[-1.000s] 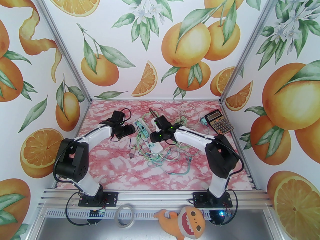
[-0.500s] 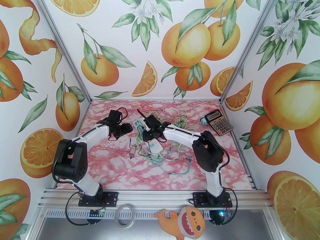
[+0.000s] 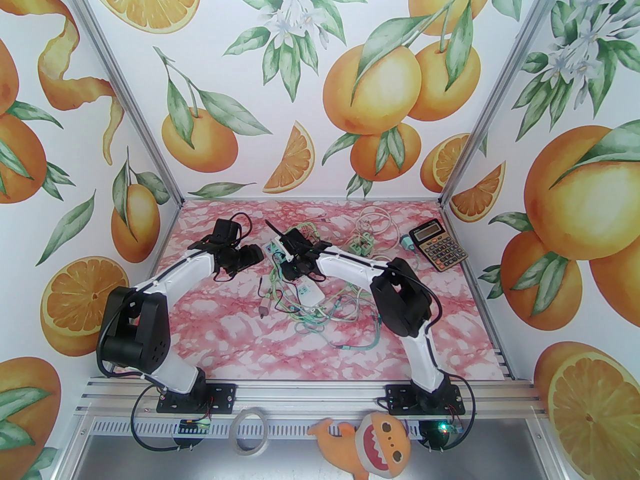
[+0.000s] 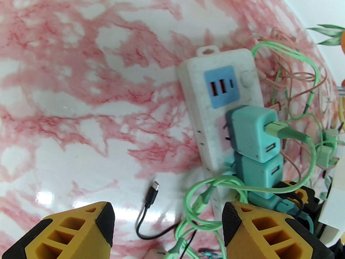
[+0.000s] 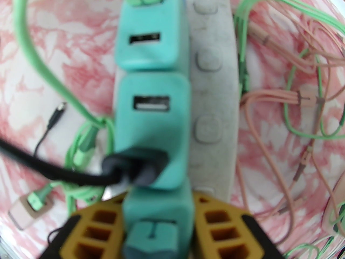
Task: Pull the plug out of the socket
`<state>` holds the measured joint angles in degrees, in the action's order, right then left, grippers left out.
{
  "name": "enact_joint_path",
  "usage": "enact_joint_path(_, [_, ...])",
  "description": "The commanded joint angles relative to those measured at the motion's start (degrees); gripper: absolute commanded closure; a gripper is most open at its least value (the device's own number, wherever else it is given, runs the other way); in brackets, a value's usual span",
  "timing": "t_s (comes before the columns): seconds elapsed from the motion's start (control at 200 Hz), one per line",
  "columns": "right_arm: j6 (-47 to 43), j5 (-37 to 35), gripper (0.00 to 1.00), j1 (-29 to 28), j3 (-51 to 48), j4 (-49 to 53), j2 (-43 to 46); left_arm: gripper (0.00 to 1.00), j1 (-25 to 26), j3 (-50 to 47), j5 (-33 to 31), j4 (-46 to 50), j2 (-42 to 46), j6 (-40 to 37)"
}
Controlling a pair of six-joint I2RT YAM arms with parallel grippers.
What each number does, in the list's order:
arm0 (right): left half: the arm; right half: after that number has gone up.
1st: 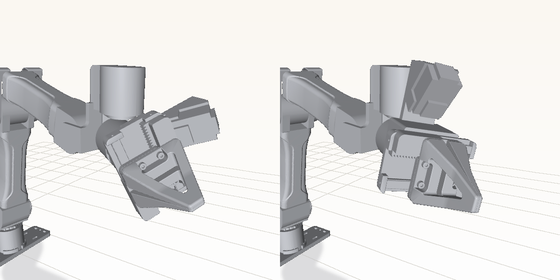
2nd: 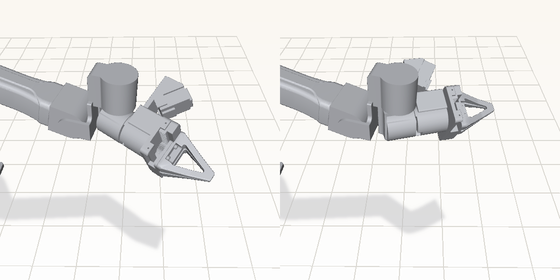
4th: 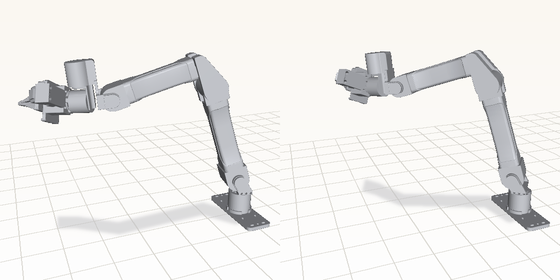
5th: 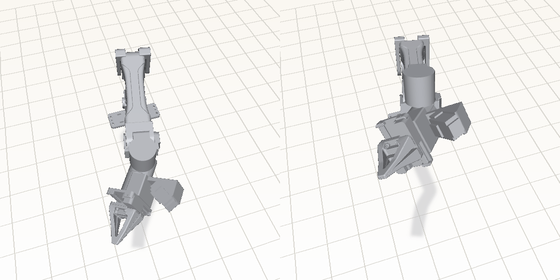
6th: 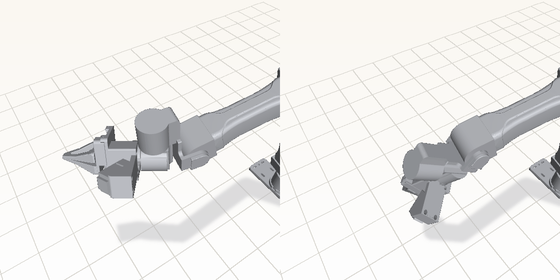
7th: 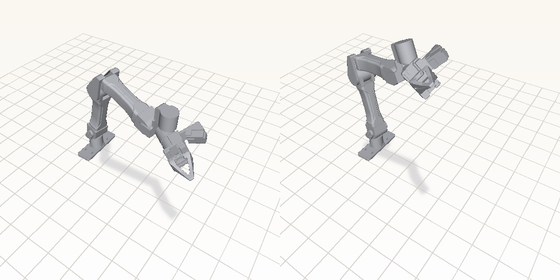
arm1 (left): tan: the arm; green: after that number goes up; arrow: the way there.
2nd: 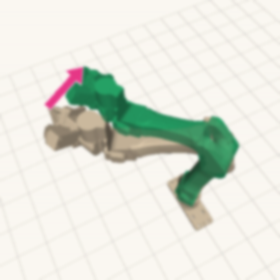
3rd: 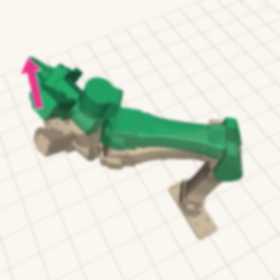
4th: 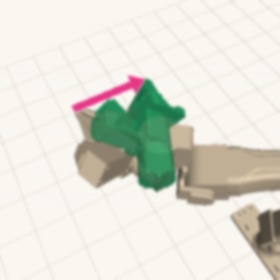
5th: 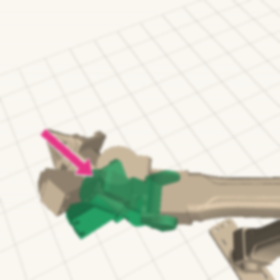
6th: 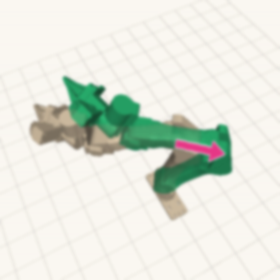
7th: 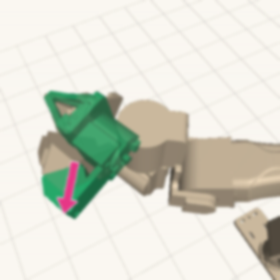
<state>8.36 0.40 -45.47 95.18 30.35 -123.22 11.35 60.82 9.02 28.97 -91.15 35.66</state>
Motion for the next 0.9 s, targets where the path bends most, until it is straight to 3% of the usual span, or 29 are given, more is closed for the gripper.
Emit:
enact_joint_path(0.0, [2.37, 3.50, 0.70, -0.84, 5.24, -1.67, -1.39, 0.30, -0.46, -0.96, -0.42, 0.38, 2.12, 0.38])
enact_joint_path(0.33, [6.86, 5.75, 0.71, -1.38, 12.94, -1.87, -8.28, 0.30, -1.41, -0.18, -0.79, 0.17, 0.25, -0.66])
enact_joint_path(0.896, [7.16, 6.17, 0.71, -0.24, 8.35, -3.36, -5.81, 0.40, -2.38, -0.22, 7.68, -11.26, -10.26, 2.55])
